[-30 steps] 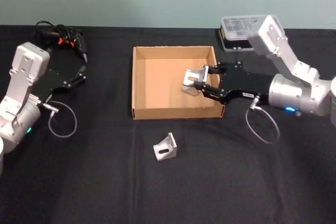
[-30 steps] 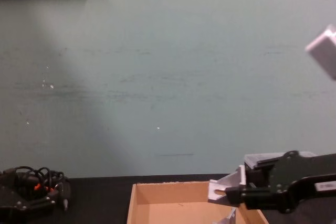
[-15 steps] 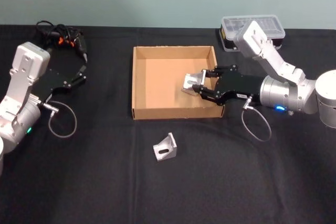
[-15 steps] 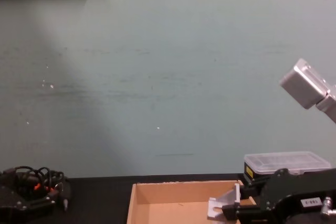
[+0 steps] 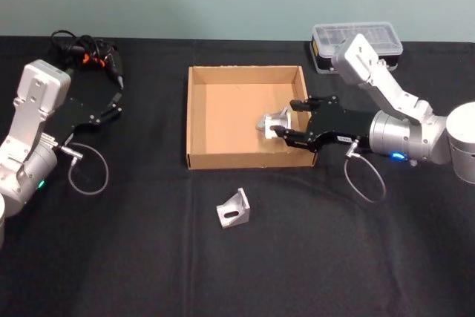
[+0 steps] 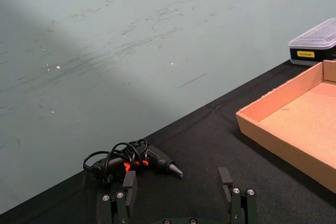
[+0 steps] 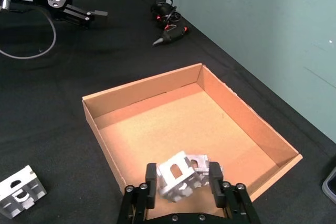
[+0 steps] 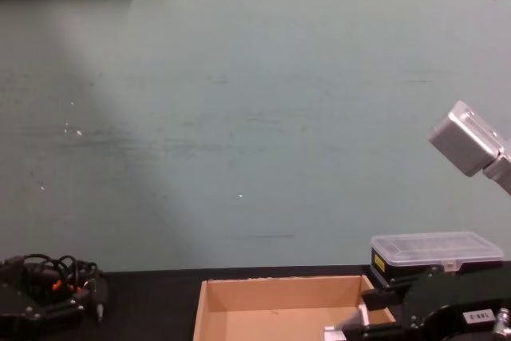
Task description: Use one hand to pick up the angle iron from the table and place it into the box.
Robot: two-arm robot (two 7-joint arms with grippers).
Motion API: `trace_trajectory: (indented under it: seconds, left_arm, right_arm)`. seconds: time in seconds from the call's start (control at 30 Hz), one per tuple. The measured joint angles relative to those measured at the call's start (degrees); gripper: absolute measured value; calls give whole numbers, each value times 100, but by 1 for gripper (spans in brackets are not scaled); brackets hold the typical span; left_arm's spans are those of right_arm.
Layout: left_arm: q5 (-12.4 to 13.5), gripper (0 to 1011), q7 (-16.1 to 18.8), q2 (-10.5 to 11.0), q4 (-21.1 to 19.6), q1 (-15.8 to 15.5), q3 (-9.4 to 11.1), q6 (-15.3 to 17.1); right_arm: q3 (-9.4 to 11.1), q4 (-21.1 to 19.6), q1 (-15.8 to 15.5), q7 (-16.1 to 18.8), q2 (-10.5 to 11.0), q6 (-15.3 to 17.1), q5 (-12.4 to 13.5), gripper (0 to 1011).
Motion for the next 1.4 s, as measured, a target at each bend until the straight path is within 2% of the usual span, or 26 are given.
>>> trace_trajectory:
  seconds: [0.3,0.47,0.77,0.93,1.2,1.4]
  left_arm:
    - [0,1000,0,0,0,0,0,0]
    - [0,1000,0,0,0,0,0,0]
    - [0,1000,0,0,0,0,0,0]
    - [0,1000,0,0,0,0,0,0]
    - [0,1000,0,0,0,0,0,0]
    - [0,1000,0,0,0,0,0,0]
  right_arm:
    - [57,7,-43,11,-10,-19,-18,893]
    - [105,2,-63,8,-21,-60,-16,997]
    - [276,-164,-136,-70,-12,-194,75,1000]
    - [418,-473,-226,-24,99,-271,240,1000]
    - [550,-1062,-379,419,484,-321,701,1000]
    - [466,-1442,-485,768,810,-249,932,1000]
